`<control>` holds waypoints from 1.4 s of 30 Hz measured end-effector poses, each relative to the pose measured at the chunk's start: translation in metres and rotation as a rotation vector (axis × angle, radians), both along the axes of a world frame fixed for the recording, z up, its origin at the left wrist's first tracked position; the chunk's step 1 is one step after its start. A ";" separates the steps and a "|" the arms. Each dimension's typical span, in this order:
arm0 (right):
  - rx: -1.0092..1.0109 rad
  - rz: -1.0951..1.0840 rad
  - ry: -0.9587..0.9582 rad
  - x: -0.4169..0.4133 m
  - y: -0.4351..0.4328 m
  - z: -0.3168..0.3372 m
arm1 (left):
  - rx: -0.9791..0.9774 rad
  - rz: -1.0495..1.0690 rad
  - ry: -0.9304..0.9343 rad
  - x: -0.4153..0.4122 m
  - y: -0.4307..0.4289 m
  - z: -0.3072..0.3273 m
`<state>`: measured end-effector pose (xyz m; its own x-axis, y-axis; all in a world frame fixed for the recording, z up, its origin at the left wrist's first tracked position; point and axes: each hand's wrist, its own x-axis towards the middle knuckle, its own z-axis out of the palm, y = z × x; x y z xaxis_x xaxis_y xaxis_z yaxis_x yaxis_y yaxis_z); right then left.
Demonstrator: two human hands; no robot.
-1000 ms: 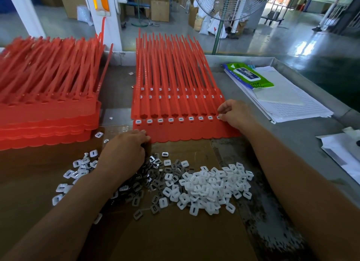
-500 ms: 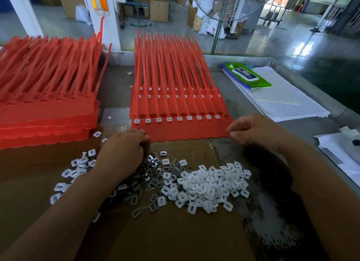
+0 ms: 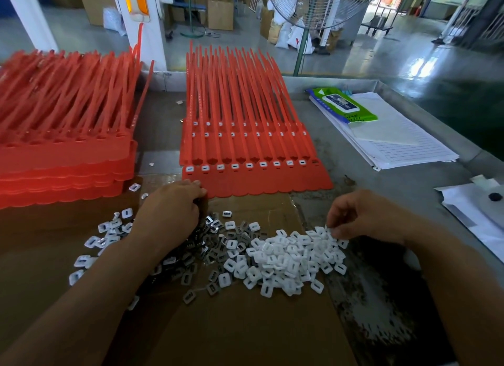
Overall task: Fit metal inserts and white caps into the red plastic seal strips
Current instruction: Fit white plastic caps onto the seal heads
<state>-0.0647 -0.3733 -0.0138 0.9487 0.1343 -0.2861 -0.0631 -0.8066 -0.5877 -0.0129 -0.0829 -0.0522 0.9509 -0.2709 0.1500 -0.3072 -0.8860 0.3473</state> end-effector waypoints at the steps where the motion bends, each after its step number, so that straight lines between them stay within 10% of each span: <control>1: 0.000 0.002 0.000 0.001 0.000 0.000 | 0.000 0.001 -0.001 0.000 0.000 0.000; 42: 0.168 -0.528 -0.415 0.088 -0.007 -0.021 | -0.049 0.027 -0.001 0.000 -0.001 0.001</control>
<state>0.0229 -0.3806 -0.0344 0.9259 -0.3646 0.0992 -0.1649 -0.6261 -0.7621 -0.0131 -0.0841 -0.0512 0.9574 -0.2378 0.1637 -0.2843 -0.8757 0.3903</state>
